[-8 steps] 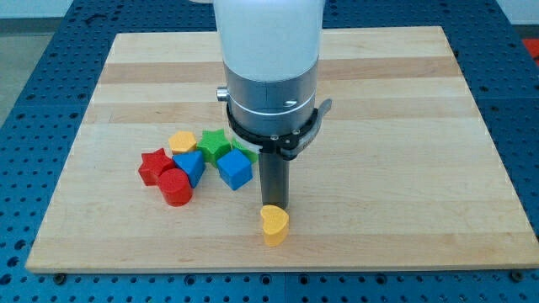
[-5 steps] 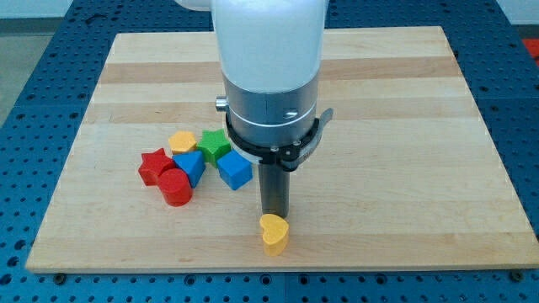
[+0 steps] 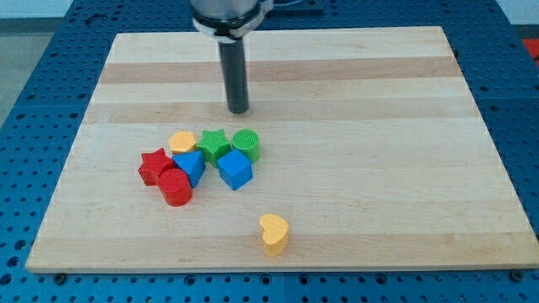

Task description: Move yellow hexagon along with blue cube towards bottom center

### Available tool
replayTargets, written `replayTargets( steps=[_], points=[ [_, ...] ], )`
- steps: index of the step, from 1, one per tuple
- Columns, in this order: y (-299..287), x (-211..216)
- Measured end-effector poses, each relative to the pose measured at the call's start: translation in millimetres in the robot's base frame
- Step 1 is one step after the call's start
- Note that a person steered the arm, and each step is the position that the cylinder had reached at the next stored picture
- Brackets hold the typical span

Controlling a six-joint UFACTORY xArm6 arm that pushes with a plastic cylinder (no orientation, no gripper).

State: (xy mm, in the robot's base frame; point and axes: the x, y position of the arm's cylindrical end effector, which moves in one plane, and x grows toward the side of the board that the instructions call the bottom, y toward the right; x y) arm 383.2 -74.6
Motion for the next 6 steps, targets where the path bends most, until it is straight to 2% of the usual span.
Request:
replayTargets(
  steps=[2, 5, 6],
  points=[
    [-54.2, 31.6],
    [-104.2, 21.6],
    [-105.2, 44.6]
  ],
)
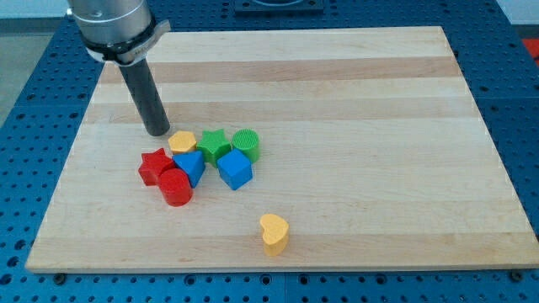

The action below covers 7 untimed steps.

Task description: Move yellow hexagon along with blue cube towards bottom center

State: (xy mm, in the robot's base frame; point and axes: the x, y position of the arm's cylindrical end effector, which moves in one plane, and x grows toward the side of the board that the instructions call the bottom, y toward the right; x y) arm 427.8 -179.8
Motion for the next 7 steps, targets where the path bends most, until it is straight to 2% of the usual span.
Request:
replayTargets(
  steps=[4, 5, 7],
  points=[
    [70.7, 17.9],
    [40.6, 2.3],
    [16.6, 14.8]
  ],
)
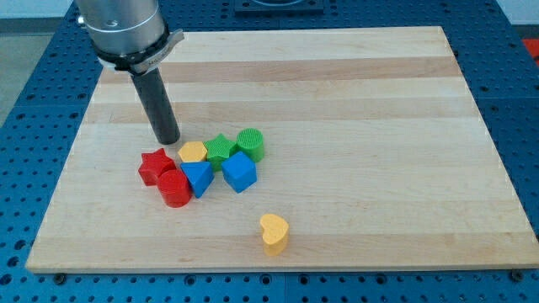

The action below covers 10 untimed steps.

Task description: Move yellow hexagon along with blue cube towards bottom center

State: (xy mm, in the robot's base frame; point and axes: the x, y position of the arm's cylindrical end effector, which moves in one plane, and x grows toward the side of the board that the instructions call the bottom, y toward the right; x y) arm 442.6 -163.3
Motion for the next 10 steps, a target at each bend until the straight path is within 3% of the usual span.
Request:
replayTargets(
  steps=[2, 6, 10],
  points=[
    [20.4, 38.8],
    [118.2, 59.6],
    [92.1, 58.5]
  ],
)
